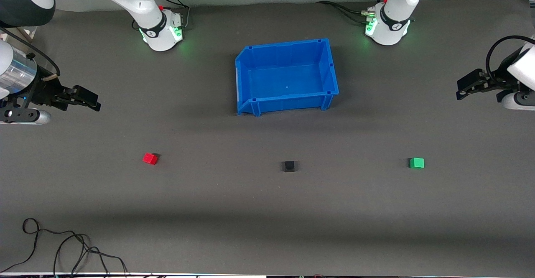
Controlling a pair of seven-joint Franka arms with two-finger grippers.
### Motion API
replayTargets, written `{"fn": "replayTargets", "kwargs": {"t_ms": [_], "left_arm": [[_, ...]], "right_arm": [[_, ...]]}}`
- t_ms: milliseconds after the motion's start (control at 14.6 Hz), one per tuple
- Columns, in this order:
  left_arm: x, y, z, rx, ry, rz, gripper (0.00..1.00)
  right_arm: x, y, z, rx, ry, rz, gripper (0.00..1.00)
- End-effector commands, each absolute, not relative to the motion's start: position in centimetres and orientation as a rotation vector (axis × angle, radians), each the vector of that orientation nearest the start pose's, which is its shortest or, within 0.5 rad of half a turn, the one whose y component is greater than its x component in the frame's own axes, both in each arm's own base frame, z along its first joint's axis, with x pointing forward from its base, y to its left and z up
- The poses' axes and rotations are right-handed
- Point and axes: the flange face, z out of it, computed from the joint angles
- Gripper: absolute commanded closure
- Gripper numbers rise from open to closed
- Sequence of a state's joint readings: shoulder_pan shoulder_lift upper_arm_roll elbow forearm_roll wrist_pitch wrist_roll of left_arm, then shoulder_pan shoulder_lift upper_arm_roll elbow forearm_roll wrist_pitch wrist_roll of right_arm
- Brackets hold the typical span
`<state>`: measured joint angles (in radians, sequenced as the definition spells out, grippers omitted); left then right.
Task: Attach green and red cubes to black cube
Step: 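Reach the right gripper down to the red cube while the left gripper approaches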
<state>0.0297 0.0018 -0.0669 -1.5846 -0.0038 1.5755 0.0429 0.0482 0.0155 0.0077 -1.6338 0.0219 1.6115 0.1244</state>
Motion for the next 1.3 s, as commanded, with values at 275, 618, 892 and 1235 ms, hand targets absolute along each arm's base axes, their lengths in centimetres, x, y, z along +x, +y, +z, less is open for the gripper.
{"fn": "replayTargets", "kwargs": {"t_ms": [275, 618, 892, 1235], "left_arm": [[55.2, -2.0, 62.4, -3.137, 0.116, 0.002, 0.0], [55.1, -2.3, 62.3, -3.145, -0.243, 0.031, 0.0], [54.9, -2.8, 61.9, -3.076, -0.738, 0.086, 0.0], [55.6, -3.2, 61.2, -2.856, -1.445, 0.148, 0.0]], "right_arm": [[56.3, 3.9, 59.6, -3.128, 0.157, 0.05, 0.0], [56.4, 3.8, 59.2, -3.129, 0.159, 0.06, 0.0], [57.2, 3.7, 57.5, -3.136, 0.169, 0.104, 0.0], [60.4, 2.7, 50.0, -3.141, 0.196, 0.195, 0.0]]}}
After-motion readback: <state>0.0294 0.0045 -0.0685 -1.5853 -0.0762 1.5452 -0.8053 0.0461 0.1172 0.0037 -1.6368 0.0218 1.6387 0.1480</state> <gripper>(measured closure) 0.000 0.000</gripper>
